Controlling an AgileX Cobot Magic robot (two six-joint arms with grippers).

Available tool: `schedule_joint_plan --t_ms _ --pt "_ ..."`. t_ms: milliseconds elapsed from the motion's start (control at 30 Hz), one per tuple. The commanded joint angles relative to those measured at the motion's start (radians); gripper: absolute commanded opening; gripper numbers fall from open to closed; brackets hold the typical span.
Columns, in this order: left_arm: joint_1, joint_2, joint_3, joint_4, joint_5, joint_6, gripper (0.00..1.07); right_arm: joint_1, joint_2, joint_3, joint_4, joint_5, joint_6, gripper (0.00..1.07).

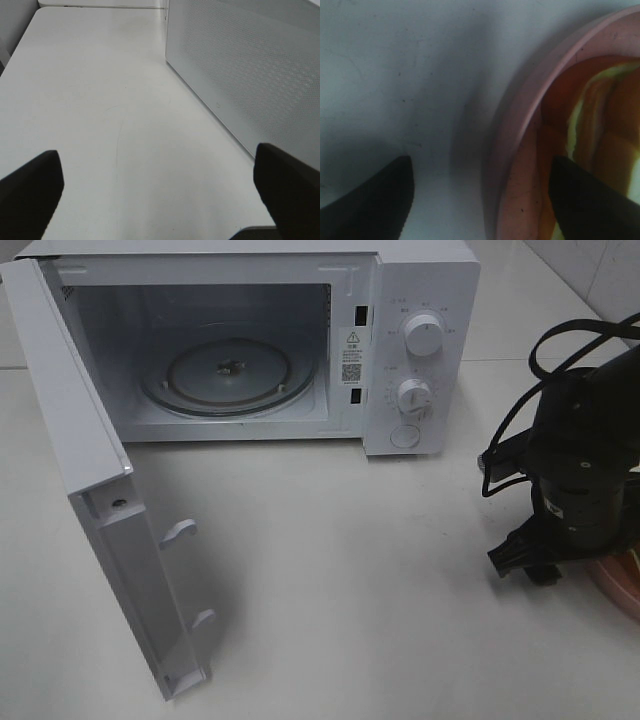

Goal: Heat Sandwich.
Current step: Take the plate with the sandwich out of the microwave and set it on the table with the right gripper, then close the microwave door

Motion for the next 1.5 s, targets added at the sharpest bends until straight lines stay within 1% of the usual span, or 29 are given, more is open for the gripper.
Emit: schedule_joint_plan --t_ms 33,100,200,233,333,367,433,500,533,600,633,767,833,867,933,967,1000,1067,1100,1133,1267,1300,1433,1500 --pt "0.002 -0.020 0.001 -0.010 -0.009 0.000 0.98 -0.003 -0.020 0.006 0.053 -0.002 -0.020 0.76" --pt "0.002 -0.020 0.001 -0.010 -0.009 0.000 0.98 -0.003 -0.036 0.006 0.055 0.002 -0.021 0.76" --pt "0.002 -0.020 0.001 -0.010 -0.009 0.000 0.98 -0.002 -0.102 0.006 0.099 0.008 -0.070 0.76" --pt "0.002 -0.020 0.001 -0.010 -0.009 0.000 0.98 -0.002 -0.135 0.006 0.134 0.010 -0.106 0.76" --pt "0.002 -0.020 0.001 -0.010 -0.009 0.000 0.98 -0.002 -0.173 0.006 0.166 0.014 -0.143 0.76" --pt "0.002 -0.020 0.001 -0.010 -0.009 0.000 0.98 -0.002 -0.215 0.006 0.184 0.023 -0.170 0.76" --pt "0.002 -0.020 0.001 -0.010 -0.009 0.000 0.98 -0.002 -0.234 0.006 0.187 0.031 -0.179 0.76" --pt "0.002 -0.020 0.001 -0.010 -0.009 0.000 0.98 -0.002 -0.300 0.006 0.187 0.059 -0.205 0.76" --pt "0.002 -0.020 0.001 -0.010 -0.009 0.000 0.98 -0.002 -0.300 0.006 0.187 0.059 -0.205 0.76" --pt "0.002 -0.020 0.001 -0.010 -0.009 0.000 0.98 -0.002 -0.350 0.006 0.194 0.085 -0.236 0.76" --pt "0.002 -0.020 0.001 -0.010 -0.009 0.000 0.98 -0.002 -0.400 0.006 0.216 0.111 -0.280 0.76" --pt "0.002 -0.020 0.001 -0.010 -0.009 0.000 0.98 -0.002 -0.463 0.006 0.259 0.145 -0.347 0.76" --pt "0.002 -0.020 0.001 -0.010 -0.009 0.000 0.98 -0.002 -0.536 0.007 0.336 0.166 -0.425 0.76" --pt "0.002 -0.020 0.001 -0.010 -0.009 0.000 0.98 -0.002 -0.536 0.007 0.336 0.166 -0.425 0.76" --pt "0.002 -0.020 0.001 -0.010 -0.009 0.000 0.98 -0.002 -0.583 0.007 0.394 0.166 -0.473 0.76" --pt "0.002 -0.020 0.001 -0.010 -0.009 0.000 0.98 -0.002 -0.628 0.007 0.455 0.166 -0.525 0.76" --pt "0.002 -0.020 0.001 -0.010 -0.009 0.000 0.98 -0.002 -0.628 0.007 0.455 0.166 -0.525 0.76" --pt "0.002 -0.020 0.001 -0.010 -0.009 0.000 0.98 -0.002 -0.681 0.007 0.517 0.171 -0.585 0.76" --pt "0.002 -0.020 0.001 -0.010 -0.009 0.000 0.98 -0.002 -0.727 0.007 0.567 0.183 -0.627 0.76" --pt "0.002 -0.020 0.001 -0.010 -0.009 0.000 0.98 -0.002 -0.727 0.007 0.567 0.183 -0.627 0.76" --pt "0.002 -0.020 0.001 -0.010 -0.009 0.000 0.98 -0.002 -0.852 0.007 0.626 0.222 -0.696 0.76" --pt "0.002 -0.020 0.001 -0.010 -0.009 0.000 0.98 -0.002 -0.852 0.007 0.626 0.222 -0.696 0.76" --pt "0.002 -0.020 0.001 -0.010 -0.009 0.000 0.98 -0.002 -0.974 0.007 0.631 0.277 -0.722 0.76" --pt "0.002 -0.020 0.001 -0.010 -0.009 0.000 0.98 -0.002 -0.999 0.007 0.631 0.290 -0.722 0.76"
